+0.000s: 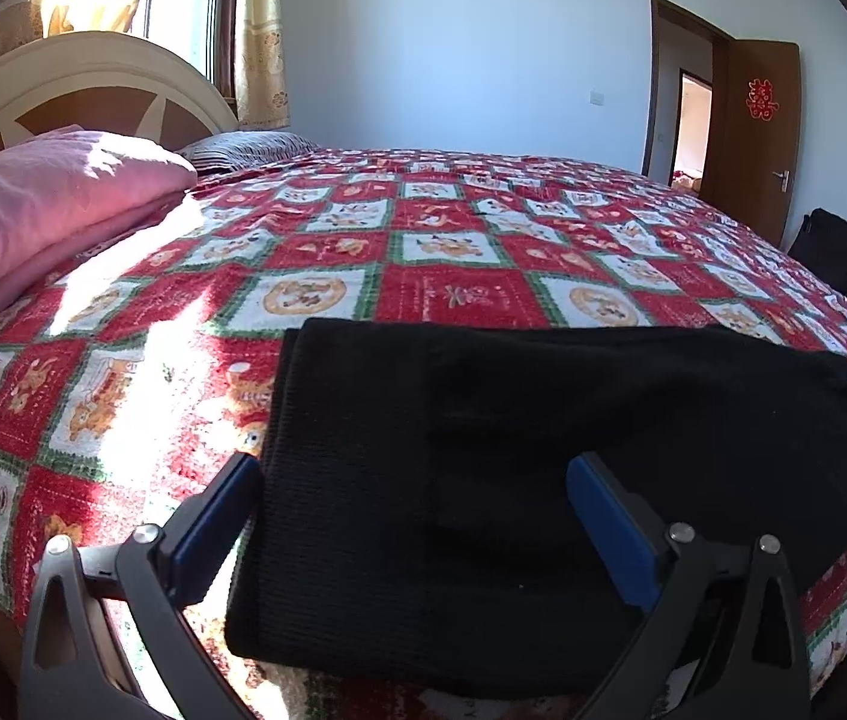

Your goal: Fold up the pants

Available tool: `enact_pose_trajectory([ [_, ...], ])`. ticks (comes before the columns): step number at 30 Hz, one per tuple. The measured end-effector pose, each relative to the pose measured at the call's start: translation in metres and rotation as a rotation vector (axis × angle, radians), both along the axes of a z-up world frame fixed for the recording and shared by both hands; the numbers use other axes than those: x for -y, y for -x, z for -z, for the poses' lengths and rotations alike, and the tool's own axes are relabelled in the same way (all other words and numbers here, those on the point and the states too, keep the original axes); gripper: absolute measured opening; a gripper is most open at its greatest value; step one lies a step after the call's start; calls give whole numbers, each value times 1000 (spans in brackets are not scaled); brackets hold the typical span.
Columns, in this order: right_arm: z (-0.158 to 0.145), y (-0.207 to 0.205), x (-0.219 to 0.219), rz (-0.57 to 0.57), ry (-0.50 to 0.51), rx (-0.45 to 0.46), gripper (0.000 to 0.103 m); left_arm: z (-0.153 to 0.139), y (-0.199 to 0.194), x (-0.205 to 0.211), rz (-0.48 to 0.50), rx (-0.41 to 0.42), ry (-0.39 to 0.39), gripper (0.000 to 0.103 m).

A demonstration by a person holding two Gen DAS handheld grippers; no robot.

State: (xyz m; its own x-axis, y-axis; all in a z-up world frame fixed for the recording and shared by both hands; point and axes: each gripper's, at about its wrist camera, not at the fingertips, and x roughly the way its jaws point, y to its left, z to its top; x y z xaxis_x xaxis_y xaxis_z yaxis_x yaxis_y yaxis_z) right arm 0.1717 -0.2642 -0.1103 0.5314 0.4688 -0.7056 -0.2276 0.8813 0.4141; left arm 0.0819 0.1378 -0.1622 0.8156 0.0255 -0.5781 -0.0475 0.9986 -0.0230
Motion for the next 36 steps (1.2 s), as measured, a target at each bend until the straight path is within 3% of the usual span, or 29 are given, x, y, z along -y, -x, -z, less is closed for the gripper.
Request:
enact_pose_trajectory([
  [5, -18, 52, 112, 228, 29, 37, 53, 6, -1, -8, -14, -12, 34, 103],
  [12, -37, 127, 302, 746, -22, -2, 53, 7, -2, -10, -37, -17, 59, 103],
  [16, -38, 141, 360, 895, -57, -15, 53, 7, -2, -10, -36, -16, 59, 103],
  [20, -31, 125, 374, 914, -53, -64, 52, 7, -3, -10, -35, -13, 58, 103],
  [22, -35, 117, 371, 891, -38, -42, 16, 8, -3, -11, -35, -12, 59, 103],
  [23, -40, 115, 369, 876, -26, -16, 14, 8, -3, -11, -35, -10, 60, 103],
  [26, -61, 126, 364, 799, -98, 139, 13, 9, -4, -12, -34, -4, 63, 103],
  [28, -66, 135, 364, 811, -86, 176, 13, 10, -3, -12, -32, 2, 63, 103],
  [33, -29, 149, 393, 863, -94, 35, 14, 11, -2, -13, -31, 12, 72, 103],
  [36, -15, 171, 408, 885, -205, 47, 28, 11, -2, -14, -32, 12, 73, 103],
])
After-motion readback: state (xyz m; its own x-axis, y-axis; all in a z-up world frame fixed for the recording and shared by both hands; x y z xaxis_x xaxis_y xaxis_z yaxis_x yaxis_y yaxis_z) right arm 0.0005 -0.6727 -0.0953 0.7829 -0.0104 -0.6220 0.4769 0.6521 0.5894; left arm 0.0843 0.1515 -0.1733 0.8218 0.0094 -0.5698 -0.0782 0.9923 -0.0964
